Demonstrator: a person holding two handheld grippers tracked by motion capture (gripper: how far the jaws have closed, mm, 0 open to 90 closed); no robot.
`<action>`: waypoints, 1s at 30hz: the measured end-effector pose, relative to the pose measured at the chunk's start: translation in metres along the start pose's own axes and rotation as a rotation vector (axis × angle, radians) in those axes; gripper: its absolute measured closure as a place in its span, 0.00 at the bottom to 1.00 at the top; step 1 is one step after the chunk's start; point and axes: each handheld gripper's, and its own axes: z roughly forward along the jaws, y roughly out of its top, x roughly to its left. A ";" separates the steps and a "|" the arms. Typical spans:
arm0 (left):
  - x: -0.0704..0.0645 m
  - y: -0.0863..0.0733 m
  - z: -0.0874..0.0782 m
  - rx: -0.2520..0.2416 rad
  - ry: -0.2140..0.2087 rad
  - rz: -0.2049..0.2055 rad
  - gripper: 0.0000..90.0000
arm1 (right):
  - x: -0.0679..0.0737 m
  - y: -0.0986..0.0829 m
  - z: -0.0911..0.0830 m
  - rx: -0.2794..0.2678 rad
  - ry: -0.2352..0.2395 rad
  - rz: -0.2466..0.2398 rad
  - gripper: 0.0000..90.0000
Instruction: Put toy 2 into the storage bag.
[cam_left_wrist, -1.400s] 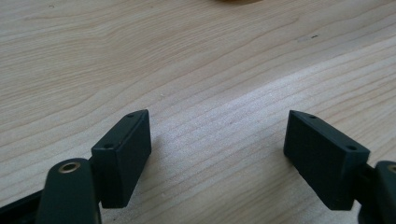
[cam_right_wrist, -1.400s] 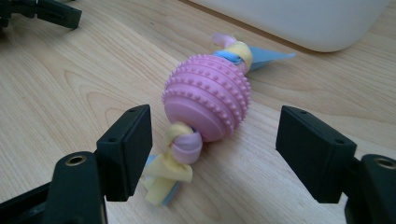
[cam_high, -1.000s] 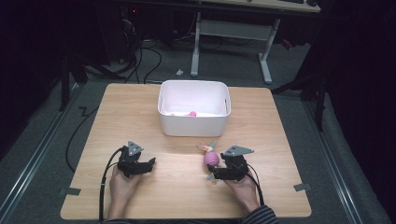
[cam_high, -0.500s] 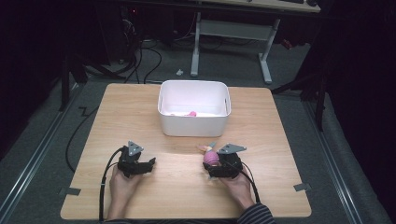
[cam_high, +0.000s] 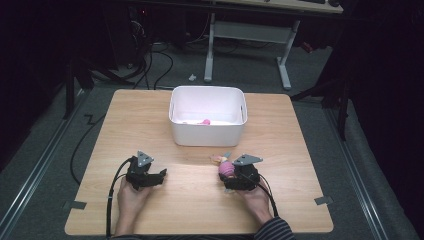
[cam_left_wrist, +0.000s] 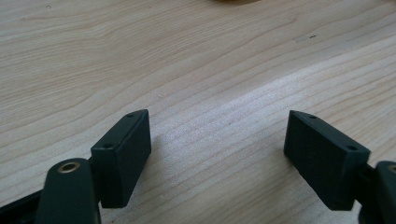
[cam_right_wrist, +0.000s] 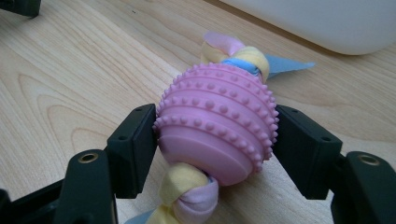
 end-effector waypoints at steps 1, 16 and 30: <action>0.000 0.000 0.000 0.000 0.000 0.000 0.26 | 0.000 0.000 0.000 0.000 0.000 0.000 0.37; 0.000 0.000 0.000 0.000 0.001 0.000 0.26 | -0.012 0.008 -0.030 -0.056 0.036 -0.018 0.37; 0.000 0.000 0.000 -0.001 0.001 0.000 0.26 | -0.016 0.021 -0.060 -0.119 0.075 -0.038 0.37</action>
